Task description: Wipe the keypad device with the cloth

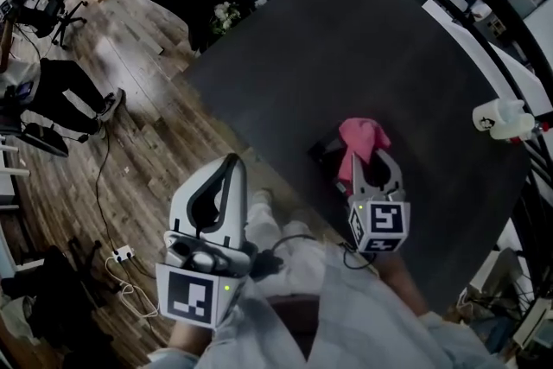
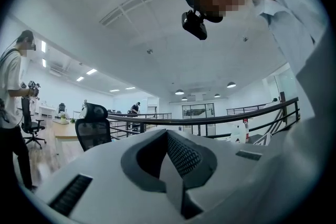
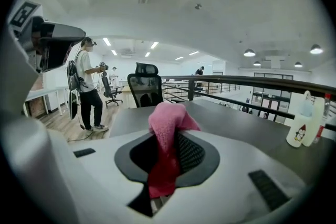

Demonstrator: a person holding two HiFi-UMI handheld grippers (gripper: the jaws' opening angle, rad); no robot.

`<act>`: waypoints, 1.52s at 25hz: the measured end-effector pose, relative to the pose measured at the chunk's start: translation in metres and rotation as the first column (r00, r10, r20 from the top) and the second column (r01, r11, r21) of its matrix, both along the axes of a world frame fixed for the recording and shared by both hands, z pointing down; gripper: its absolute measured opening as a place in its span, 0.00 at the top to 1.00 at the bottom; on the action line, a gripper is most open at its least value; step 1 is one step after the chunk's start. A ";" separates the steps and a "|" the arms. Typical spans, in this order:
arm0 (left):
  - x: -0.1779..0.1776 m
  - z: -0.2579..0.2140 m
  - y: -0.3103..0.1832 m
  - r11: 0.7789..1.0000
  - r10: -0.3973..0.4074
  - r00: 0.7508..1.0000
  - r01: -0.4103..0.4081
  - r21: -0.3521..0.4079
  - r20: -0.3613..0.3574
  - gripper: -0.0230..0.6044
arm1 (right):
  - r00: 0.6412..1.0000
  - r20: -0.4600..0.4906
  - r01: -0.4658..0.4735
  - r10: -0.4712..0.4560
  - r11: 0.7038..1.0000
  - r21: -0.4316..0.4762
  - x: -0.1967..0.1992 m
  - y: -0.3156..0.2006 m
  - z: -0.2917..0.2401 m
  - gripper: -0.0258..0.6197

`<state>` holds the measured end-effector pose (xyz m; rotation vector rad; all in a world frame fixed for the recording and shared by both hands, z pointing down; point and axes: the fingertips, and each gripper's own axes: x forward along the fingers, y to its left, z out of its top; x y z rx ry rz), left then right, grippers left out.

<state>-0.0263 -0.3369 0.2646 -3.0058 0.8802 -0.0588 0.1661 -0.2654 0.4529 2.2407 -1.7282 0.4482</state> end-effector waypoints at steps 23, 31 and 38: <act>0.007 0.005 -0.003 0.998 0.061 0.998 -0.061 -0.017 0.003 0.96 | 0.989 0.026 0.145 -0.143 0.963 -0.228 -0.071 0.039 0.068 0.85; 0.022 0.005 0.002 0.994 0.106 0.994 -0.106 -0.022 -0.005 0.96 | 0.998 0.035 0.058 -0.051 0.973 -0.222 -0.056 0.060 0.055 0.85; 0.021 0.006 0.002 0.995 0.101 0.995 -0.101 -0.021 -0.003 0.96 | 0.997 -0.045 0.054 -0.060 0.991 -0.121 -0.028 0.012 0.025 0.85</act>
